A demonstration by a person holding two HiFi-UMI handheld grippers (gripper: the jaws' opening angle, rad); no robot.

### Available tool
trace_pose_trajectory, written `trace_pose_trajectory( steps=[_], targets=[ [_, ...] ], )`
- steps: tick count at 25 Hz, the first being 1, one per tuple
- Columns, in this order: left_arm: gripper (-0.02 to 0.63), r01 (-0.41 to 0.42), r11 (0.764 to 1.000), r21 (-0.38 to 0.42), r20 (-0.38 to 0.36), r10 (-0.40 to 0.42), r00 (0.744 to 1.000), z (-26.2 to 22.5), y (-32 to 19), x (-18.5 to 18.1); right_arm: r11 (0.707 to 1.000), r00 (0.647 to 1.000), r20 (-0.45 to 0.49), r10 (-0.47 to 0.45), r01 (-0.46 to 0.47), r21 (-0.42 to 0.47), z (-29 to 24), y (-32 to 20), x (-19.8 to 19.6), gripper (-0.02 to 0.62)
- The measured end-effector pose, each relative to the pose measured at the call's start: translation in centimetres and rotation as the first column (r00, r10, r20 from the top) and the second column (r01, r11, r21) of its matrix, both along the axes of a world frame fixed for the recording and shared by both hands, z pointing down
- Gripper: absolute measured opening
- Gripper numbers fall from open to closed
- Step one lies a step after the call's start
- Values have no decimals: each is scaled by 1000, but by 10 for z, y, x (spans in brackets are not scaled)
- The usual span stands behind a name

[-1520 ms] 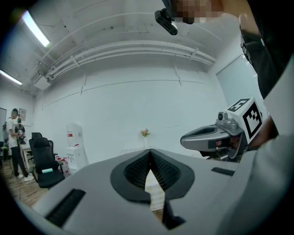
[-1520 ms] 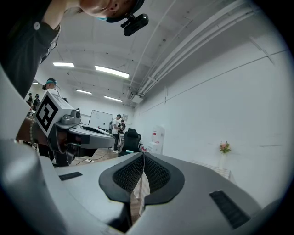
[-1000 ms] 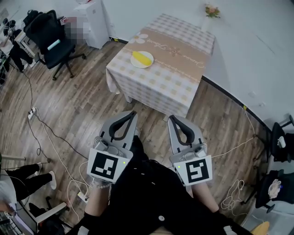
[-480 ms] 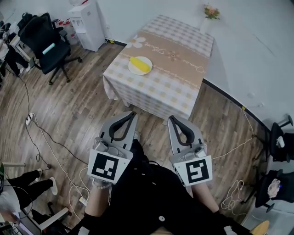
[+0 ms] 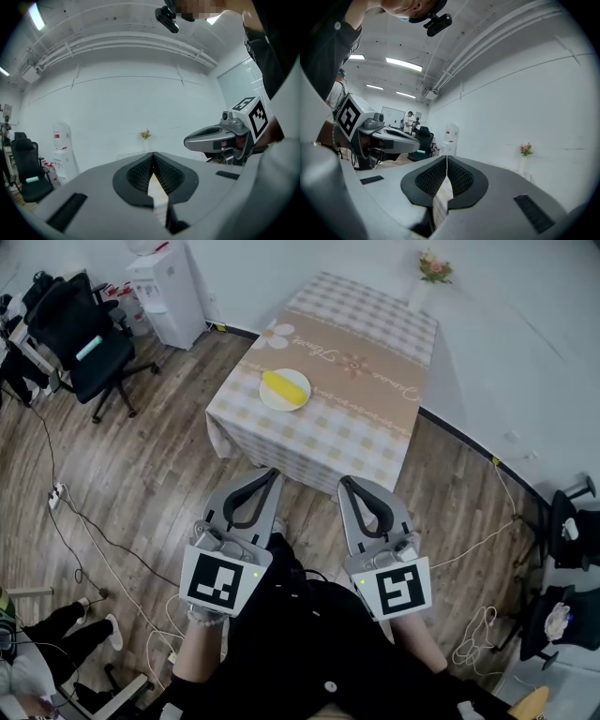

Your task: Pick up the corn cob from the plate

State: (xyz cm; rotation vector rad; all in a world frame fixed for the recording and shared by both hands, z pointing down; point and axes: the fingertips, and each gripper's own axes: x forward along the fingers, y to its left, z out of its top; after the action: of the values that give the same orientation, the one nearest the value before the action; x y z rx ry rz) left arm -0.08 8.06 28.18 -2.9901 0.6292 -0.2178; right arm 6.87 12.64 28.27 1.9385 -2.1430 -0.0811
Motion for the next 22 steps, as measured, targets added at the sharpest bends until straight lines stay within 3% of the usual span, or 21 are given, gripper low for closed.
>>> trace_pose_trajectory(
  steps=[22],
  targets=[
    [14, -83, 996, -10, -7, 83, 997, 3, -144, 43, 995, 995, -25, 100, -101, -18, -1, -132, 43, 42]
  ],
)
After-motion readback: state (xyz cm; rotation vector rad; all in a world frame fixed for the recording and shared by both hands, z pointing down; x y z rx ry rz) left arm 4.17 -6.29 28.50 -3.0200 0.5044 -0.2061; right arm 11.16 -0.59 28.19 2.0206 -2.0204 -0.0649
